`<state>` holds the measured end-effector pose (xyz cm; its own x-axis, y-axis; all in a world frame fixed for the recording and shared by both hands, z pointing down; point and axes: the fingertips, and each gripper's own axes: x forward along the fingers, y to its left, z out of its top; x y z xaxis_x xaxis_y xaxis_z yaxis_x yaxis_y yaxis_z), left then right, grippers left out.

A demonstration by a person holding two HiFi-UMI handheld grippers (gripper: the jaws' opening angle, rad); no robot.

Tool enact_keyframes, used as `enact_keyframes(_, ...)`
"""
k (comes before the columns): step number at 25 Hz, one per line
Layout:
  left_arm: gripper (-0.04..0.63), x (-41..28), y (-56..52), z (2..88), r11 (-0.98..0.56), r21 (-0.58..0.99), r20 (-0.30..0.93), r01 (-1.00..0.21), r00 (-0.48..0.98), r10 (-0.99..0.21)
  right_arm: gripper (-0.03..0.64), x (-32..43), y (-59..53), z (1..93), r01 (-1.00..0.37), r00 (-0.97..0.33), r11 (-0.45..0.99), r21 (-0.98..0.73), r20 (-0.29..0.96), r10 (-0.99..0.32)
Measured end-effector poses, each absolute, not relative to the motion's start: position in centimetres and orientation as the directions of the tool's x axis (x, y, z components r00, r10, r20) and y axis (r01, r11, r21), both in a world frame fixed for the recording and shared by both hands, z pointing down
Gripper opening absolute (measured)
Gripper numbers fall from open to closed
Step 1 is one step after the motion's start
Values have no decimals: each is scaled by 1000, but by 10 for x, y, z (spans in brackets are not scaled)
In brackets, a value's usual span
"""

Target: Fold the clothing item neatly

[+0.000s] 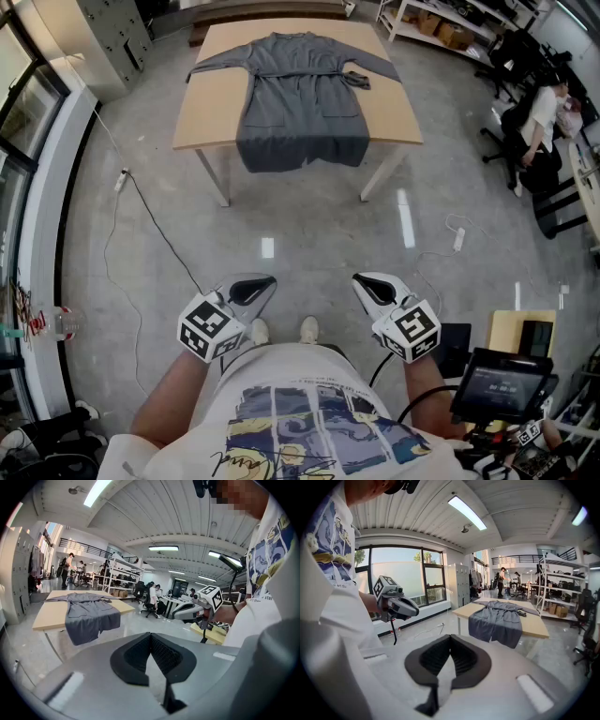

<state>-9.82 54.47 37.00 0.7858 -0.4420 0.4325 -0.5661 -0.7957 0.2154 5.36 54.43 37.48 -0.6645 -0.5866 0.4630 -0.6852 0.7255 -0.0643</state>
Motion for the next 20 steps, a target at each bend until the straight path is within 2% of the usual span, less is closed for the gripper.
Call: enact_keyframes(20,8,-61,544,372,-753,213,453,-623,746,-488,6,80,542,391,-629,-715,772,-95,460,-526)
